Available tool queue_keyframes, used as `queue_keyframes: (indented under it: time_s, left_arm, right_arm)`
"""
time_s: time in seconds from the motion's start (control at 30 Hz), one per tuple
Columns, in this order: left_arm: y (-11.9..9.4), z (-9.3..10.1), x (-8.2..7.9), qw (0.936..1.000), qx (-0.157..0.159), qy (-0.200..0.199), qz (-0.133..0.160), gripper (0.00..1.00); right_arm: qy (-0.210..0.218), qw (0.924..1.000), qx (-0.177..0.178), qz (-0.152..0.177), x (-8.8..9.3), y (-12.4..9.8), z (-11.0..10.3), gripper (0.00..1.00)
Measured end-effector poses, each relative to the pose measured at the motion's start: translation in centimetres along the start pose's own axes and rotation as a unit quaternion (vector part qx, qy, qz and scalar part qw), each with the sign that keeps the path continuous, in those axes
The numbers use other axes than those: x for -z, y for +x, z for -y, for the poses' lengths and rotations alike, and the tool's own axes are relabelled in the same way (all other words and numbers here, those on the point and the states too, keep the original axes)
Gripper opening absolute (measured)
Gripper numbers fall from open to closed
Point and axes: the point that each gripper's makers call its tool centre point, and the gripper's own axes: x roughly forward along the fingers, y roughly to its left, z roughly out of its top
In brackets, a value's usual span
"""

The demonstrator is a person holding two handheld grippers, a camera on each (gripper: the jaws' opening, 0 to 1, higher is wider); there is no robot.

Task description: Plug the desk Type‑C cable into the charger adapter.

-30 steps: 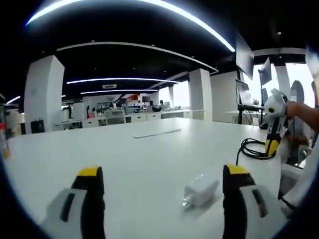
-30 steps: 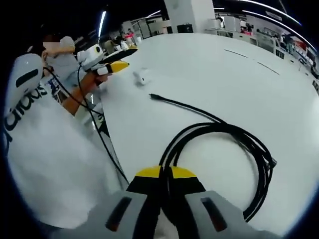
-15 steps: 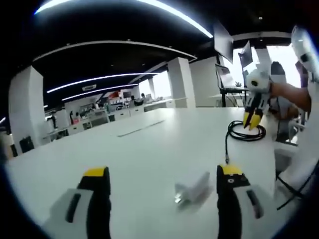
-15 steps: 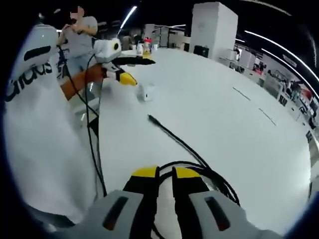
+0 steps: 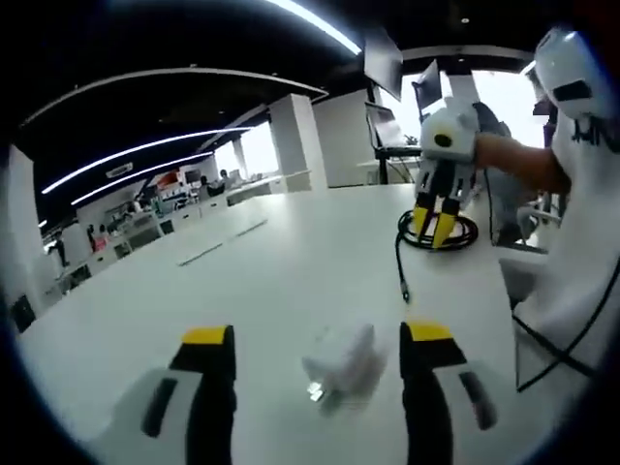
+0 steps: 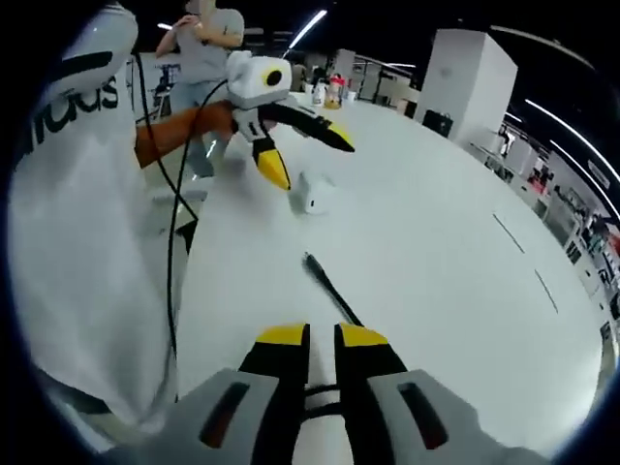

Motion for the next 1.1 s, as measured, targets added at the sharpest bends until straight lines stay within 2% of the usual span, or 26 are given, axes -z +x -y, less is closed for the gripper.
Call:
queue_keyframes:
  time_s: [0.1, 0.2, 0.3, 0.5, 0.7, 1.1]
  left_arm:
    - [0.5, 0.1, 0.3, 0.9996, 0.019, 0.013, -0.015, 0.66]
    - [0.9, 0.6, 0.4, 0.9984, 0.046, 0.021, -0.025, 0.59]
    - [1.1, 0.6, 0.6, 0.9975, 0.052, 0.025, -0.041, 0.54]
    - [1.6, 1.4, 1.1, 0.9936, 0.091, 0.023, -0.062, 0.4]
    - [1.8, 2.0, 1.7, 0.9895, 0.116, 0.021, -0.084, 0.37]
    - [1.6, 2.3, 1.8, 0.9852, 0.145, 0.011, -0.091, 0.28]
  right_arm:
    - [-0.01, 0.9999, -0.008, -0.003, -0.4, 0.6, 0.0, 0.1]
    - [-0.024, 0.9995, -0.016, -0.012, -0.6, 1.2, 0.0, 0.1]
    - [-0.037, 0.999, -0.021, -0.011, -1.2, 1.7, -0.1, 0.1]
    - [-0.063, 0.9968, -0.04, -0.026, -1.9, 3.1, -0.1, 0.1]
    - [-0.087, 0.9936, -0.059, -0.041, -2.4, 4.1, -0.3, 0.1]
    - [-0.122, 0.9857, -0.093, -0.07, -2.3, 5.2, -0.7, 0.06]
